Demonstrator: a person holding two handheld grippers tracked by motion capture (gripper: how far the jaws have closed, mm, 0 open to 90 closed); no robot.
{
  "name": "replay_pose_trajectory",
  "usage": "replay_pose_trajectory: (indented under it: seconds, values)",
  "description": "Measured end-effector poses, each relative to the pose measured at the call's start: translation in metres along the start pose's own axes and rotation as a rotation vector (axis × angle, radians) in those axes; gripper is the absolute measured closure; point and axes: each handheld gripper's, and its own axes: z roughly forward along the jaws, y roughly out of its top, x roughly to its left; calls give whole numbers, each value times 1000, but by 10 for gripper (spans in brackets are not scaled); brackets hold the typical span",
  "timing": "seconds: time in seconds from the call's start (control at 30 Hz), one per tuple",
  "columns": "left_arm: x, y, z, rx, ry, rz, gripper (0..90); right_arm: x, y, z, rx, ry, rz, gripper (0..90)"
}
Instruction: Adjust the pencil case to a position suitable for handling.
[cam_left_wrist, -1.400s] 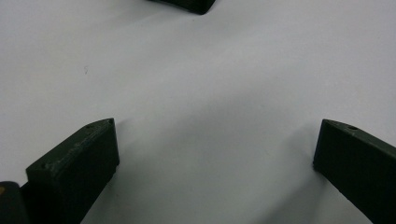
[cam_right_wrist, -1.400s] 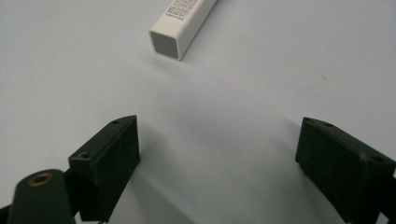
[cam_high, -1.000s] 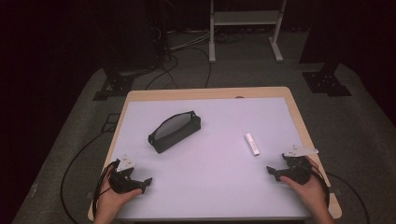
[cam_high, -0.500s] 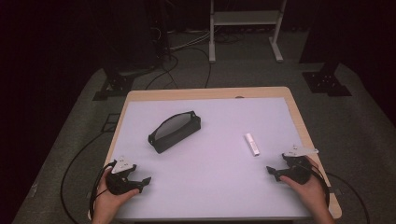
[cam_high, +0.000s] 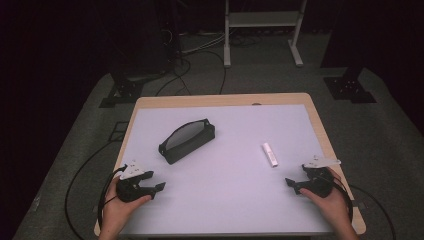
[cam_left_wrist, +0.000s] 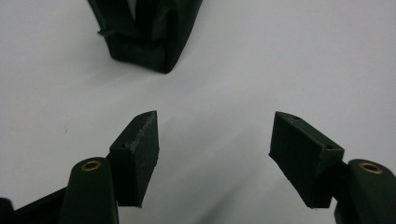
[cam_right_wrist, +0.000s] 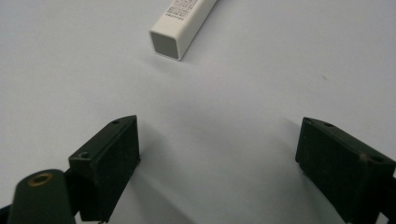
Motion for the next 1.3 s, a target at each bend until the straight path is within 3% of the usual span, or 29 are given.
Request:
replay_pose_trajectory:
  seconds: [0.6, 1.0, 1.3]
  values:
    - [5, 25, 2, -47, -38, 2, 452, 0, 0, 0, 0, 0, 0, 126]
    - [6, 43, 3, -57, -34, 34, 486, 0, 0, 0, 0, -1, 0, 126]
    - [1, 59, 6, -77, -58, 61, 490, 0, 0, 0, 0, -1, 0, 126]
